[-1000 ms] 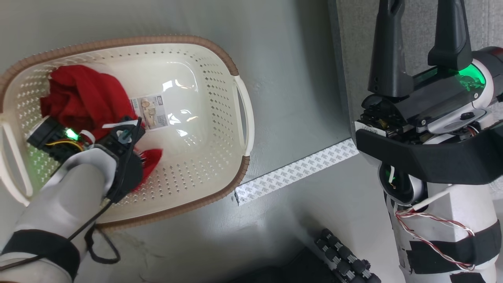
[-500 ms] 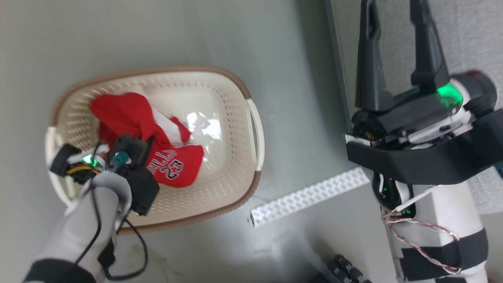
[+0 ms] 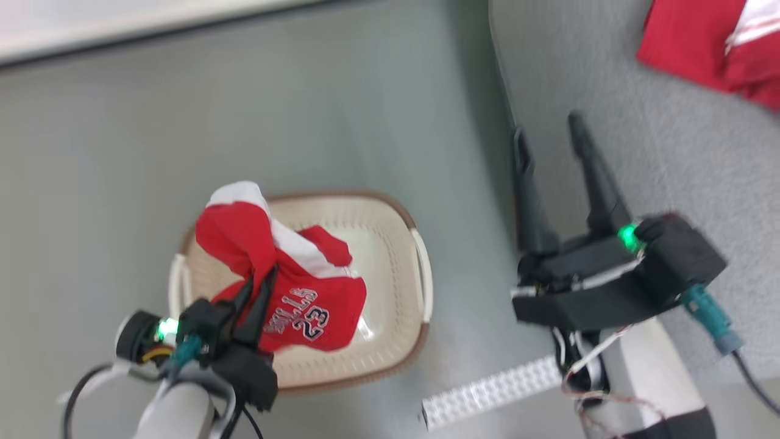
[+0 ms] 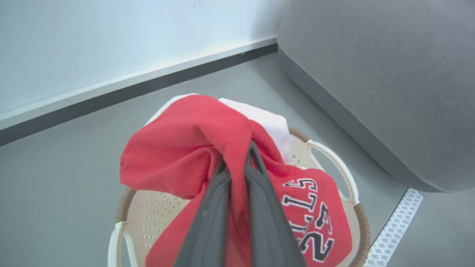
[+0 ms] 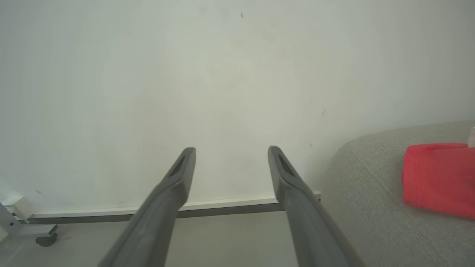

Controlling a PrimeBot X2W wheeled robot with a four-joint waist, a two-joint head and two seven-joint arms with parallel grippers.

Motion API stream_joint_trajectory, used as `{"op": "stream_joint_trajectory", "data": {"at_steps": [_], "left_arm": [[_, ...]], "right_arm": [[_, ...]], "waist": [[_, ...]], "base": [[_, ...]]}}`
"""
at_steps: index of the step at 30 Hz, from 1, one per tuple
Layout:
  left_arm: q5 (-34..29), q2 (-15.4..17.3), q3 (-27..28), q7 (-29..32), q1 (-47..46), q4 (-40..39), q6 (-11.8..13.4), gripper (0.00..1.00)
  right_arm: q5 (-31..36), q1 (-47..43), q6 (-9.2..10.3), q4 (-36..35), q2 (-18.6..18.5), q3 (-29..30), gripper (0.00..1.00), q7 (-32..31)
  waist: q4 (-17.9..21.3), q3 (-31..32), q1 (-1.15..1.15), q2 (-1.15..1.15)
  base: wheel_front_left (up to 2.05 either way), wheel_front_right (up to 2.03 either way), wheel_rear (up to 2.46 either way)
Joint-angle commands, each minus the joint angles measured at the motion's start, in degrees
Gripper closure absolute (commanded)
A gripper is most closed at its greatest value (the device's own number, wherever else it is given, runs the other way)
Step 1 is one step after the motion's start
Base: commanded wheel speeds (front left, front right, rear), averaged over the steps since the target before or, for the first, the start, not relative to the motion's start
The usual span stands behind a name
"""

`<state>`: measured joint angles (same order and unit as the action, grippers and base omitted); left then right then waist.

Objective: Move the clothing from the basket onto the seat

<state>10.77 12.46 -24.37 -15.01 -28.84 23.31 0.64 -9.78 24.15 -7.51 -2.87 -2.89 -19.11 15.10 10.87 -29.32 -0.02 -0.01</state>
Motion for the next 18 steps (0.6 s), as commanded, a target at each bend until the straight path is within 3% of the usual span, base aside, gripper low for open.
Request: {"op": "stream_joint_trajectory", "data": {"at_steps": [1,10,18], "left_arm": [[0.17,0.12,0.39,-0.26,2.14,-1.02,0.34,1.0],[-0.04,0.71,4.51,-0.26,12.77,-13.21,2.92,1.0],[0.65,-0.8,8.38,-0.26,20.79,-20.25,5.0,1.0]], "right_arm": [[-0.58,-1.44,0.04,0.37,-0.22,-0.22,0.0,0.01],[-3.17,-7.76,0.04,3.38,-2.36,-1.16,0.0,0.01],[-5.06,-13.76,0.04,4.46,-3.95,-1.12,0.0,0.01]], "waist": [[-4.02,10.13,0.02,0.01],[-4.85,19.97,0.02,0.01],[-5.18,27.67,0.02,0.01]], "base": [[0.0,0.0,0.0],[0.0,0.0,0.0],[0.0,0.0,0.0]]}}
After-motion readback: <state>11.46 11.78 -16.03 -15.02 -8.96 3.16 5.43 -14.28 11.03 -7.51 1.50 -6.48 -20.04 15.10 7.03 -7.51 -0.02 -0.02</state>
